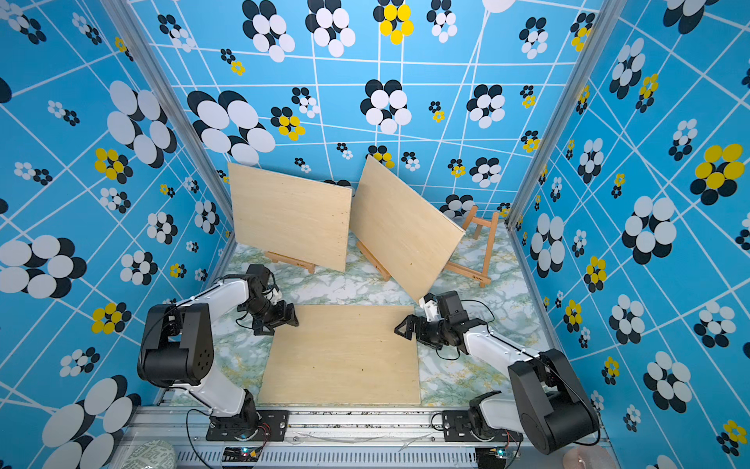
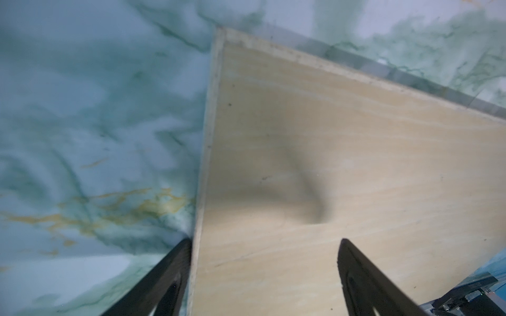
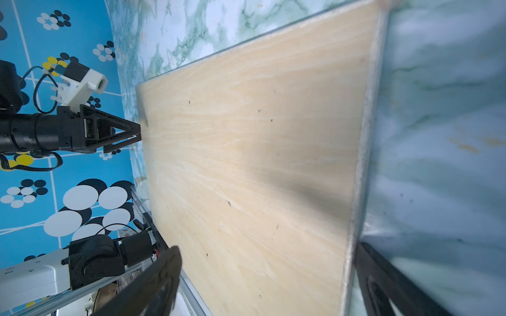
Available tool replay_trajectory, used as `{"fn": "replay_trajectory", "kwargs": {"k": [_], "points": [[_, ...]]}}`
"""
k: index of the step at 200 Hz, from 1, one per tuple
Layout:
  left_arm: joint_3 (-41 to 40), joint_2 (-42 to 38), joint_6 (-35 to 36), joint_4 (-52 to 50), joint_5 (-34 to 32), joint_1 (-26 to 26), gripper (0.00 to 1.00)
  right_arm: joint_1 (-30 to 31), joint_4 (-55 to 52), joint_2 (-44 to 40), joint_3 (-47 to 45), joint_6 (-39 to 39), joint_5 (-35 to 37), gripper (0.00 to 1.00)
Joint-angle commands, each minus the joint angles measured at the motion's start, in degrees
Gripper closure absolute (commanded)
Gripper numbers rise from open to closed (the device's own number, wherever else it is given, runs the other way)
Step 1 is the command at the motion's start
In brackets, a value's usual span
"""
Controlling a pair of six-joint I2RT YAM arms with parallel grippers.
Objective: Assemble the easel
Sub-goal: Pick up the drawing board from the center of the board.
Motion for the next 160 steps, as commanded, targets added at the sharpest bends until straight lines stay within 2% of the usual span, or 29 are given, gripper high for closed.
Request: {"fn": "replay_trajectory", "kwargs": {"k": [1,53,99,160], "points": [[-2.92,4.3,0.59,6.55,15.79,-1.63,0.15,2.2,0.64,-3.14,-1.68,3.09,-9.71,0.01],[-3.54,4.68,-0.36,8.74,20.51,-1.64,0.16,2.24,6.54,-5.11,-4.47,7.46,-12.04,0.0],[-3.82,4.01,-0.72,9.36,22.72,-1.3,0.16,2.23,7.24,-10.54,-4.95,9.37,-12.67,0.01],[-3.68,3.51,-0.01,8.02,21.42,0.39,0.16,2.23,4.67,-16.74,-3.46,12.16,-14.01,0.01]]}}
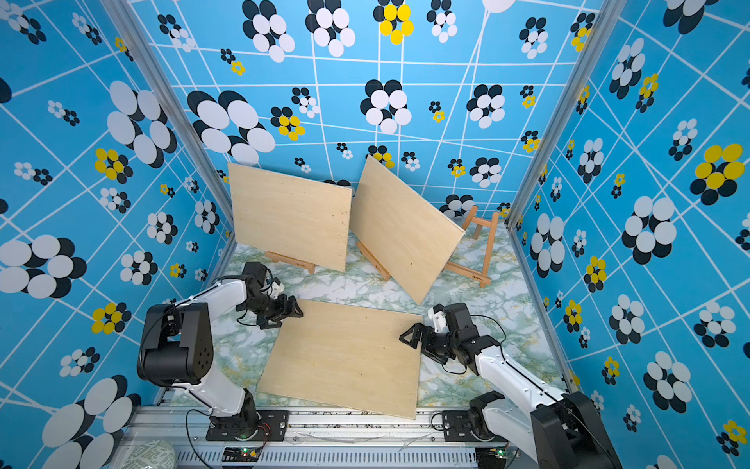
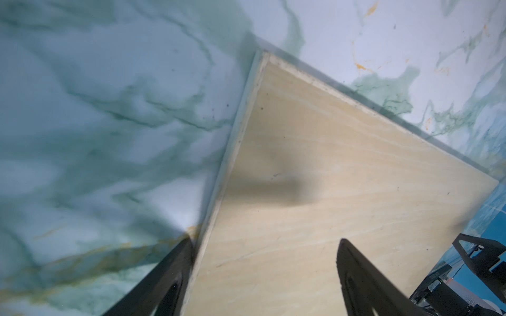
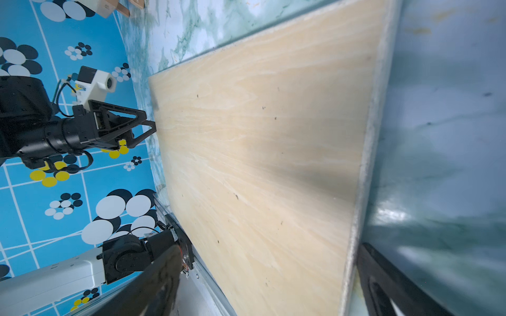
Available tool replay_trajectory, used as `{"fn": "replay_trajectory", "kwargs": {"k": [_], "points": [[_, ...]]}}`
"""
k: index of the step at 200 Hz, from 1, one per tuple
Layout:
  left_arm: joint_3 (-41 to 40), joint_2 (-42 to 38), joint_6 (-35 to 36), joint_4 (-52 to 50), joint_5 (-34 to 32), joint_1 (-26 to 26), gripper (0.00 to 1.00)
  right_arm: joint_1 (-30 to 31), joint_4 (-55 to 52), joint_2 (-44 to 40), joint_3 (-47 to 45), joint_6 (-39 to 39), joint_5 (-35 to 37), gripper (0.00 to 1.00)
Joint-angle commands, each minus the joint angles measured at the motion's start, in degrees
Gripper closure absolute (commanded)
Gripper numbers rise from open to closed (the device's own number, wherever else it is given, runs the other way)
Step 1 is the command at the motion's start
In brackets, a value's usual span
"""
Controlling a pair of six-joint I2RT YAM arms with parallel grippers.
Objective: Assemble the easel
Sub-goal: Pick up the drawing board from the center of the board.
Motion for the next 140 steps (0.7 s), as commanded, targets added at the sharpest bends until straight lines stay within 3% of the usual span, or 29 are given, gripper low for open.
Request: {"fn": "replay_trajectory", "kwargs": {"k": [1,140], "points": [[-3.09,3.28,0.02,0.93,13.61,-1.32,0.16,2.12,8.29,-3.0,2.71,2.4,-13.9,0.0],[-0.34,3.14,2.48,-3.45,14.2,2.4,0.16,2.2,5.49,-15.15,5.64,11.36,-14.3,0.01]]}}
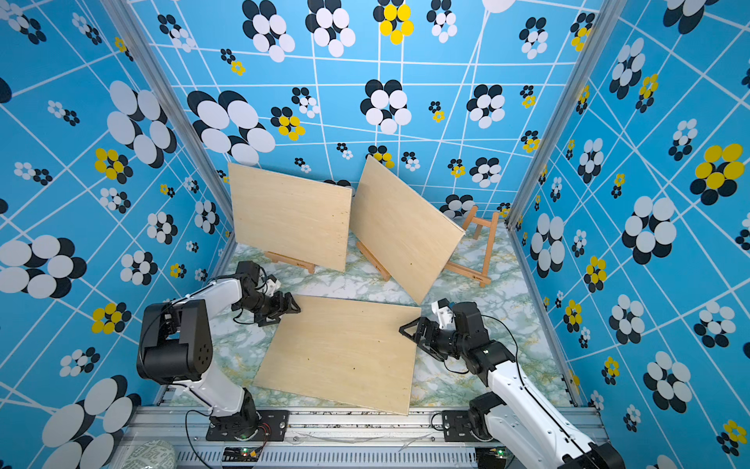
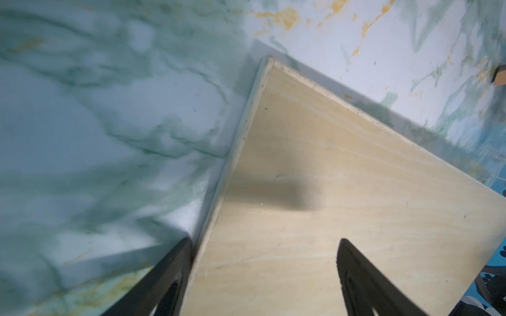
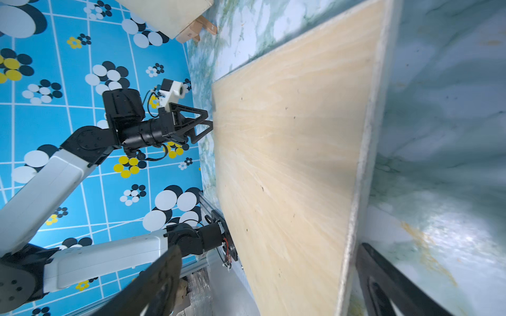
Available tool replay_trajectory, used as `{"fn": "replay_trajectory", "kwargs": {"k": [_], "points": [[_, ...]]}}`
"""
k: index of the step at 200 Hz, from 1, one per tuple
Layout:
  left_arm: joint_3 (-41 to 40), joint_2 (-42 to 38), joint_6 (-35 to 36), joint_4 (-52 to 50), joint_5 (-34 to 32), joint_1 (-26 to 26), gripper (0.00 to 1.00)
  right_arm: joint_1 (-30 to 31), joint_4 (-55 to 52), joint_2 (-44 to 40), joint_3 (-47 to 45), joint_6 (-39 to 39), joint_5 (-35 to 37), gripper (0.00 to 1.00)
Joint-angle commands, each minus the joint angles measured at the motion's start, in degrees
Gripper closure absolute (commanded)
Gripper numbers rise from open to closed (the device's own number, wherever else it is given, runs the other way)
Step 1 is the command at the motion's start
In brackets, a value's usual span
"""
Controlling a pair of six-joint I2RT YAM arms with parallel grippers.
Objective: Assemble the easel
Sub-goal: Pick up the drawing board from the center of the board.
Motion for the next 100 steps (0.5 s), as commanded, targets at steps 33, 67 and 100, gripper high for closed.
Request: {"fn": "replay_trajectory", "kwargs": {"k": [33,67,100], "points": [[-1.91,1.81,-0.18,-4.0,12.35,-0.19,0.16,2.07,13.83,-2.89,2.45,7.09,-11.08,0.0],[-1.9,1.45,-0.31,-3.89,13.01,0.8,0.16,2.38,18.23,-3.74,2.6,10.82,-11.17,0.01],[-1.98,1.44,-0.22,-3.91,13.24,1.52,0.15,2.82,19.83,-4.16,3.49,12.16,-11.08,0.02]]}}
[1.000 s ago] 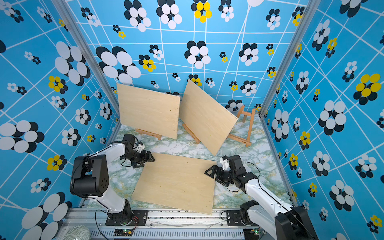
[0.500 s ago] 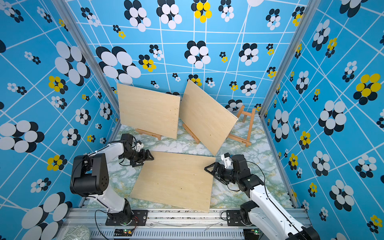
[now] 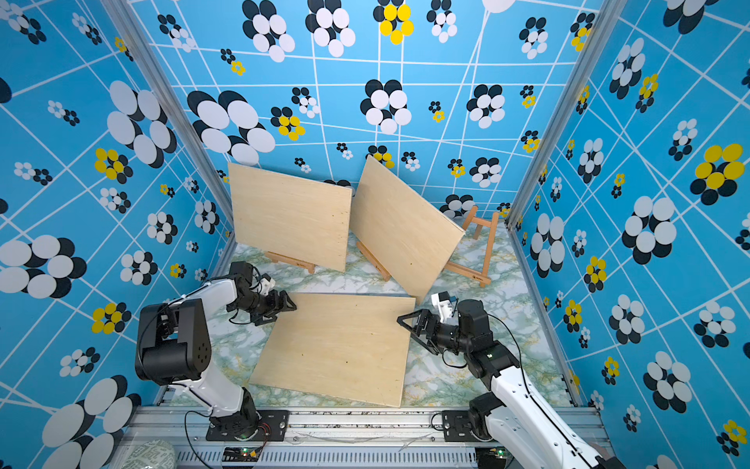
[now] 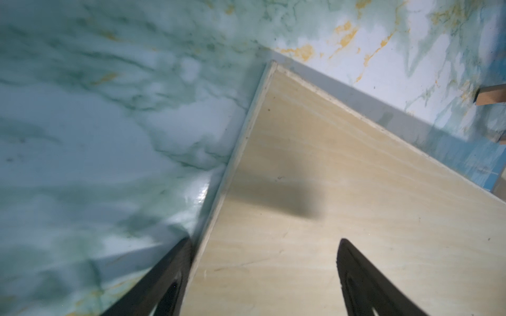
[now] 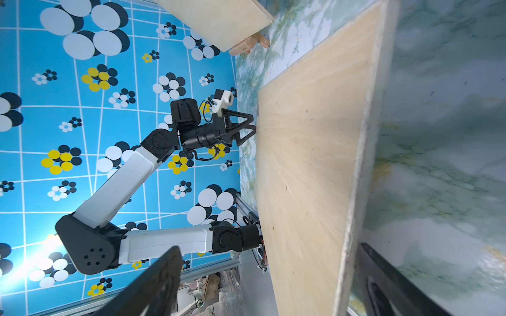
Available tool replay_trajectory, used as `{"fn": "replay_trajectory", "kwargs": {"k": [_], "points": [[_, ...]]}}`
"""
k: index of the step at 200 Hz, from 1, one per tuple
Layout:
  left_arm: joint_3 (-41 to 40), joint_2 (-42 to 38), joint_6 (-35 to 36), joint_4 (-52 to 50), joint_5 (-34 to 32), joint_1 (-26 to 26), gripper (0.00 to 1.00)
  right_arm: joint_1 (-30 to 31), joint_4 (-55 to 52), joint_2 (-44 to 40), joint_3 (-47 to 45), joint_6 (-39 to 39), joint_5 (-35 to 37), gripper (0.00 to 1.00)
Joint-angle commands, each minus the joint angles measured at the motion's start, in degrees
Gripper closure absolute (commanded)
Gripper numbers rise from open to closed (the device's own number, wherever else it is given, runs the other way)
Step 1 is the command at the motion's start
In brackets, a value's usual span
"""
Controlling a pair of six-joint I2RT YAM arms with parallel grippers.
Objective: Assemble the easel
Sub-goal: Pick up the drawing board from the center of the board.
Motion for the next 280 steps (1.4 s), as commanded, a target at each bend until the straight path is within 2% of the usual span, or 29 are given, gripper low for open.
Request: {"fn": "replay_trajectory", "kwargs": {"k": [1,99,121,132,147,161,183,223,280], "points": [[-1.79,1.46,-0.44,-5.38,12.14,-1.32,0.16,2.25,10.86,-1.01,3.29,3.21,-7.75,0.02],[-2.24,0.92,-0.43,-5.38,12.54,0.08,0.15,3.3,20.0,-0.93,5.04,8.06,-6.74,0.03],[-2.32,0.72,-0.44,-5.47,12.36,0.29,0.15,3.39,18.53,-0.46,6.34,7.44,-6.64,0.03],[-2.23,0.63,-0.44,-5.53,12.35,0.41,0.16,3.39,14.53,-0.18,7.31,5.83,-5.92,0.05],[-2.23,0.55,-0.42,-5.57,12.23,0.58,0.16,3.37,6.42,0.65,9.28,1.95,-4.72,0.1],[-2.25,0.44,-0.41,-5.47,12.23,0.66,0.15,3.39,-2.64,2.02,11.48,-1.86,-1.88,0.25],[-2.5,0.51,-0.55,-5.12,12.49,0.73,0.16,3.61,-9.97,5.1,13.59,-6.99,-0.18,0.39],[-2.8,0.87,-0.75,-4.68,12.94,0.59,0.16,4.69,-12.43,8.93,16.03,-11.31,1.5,0.44],[-3.39,1.07,-1.68,-3.37,14.55,0.21,0.16,7.56,-14.68,15.04,20.97,-15.43,2.66,0.59]]}}
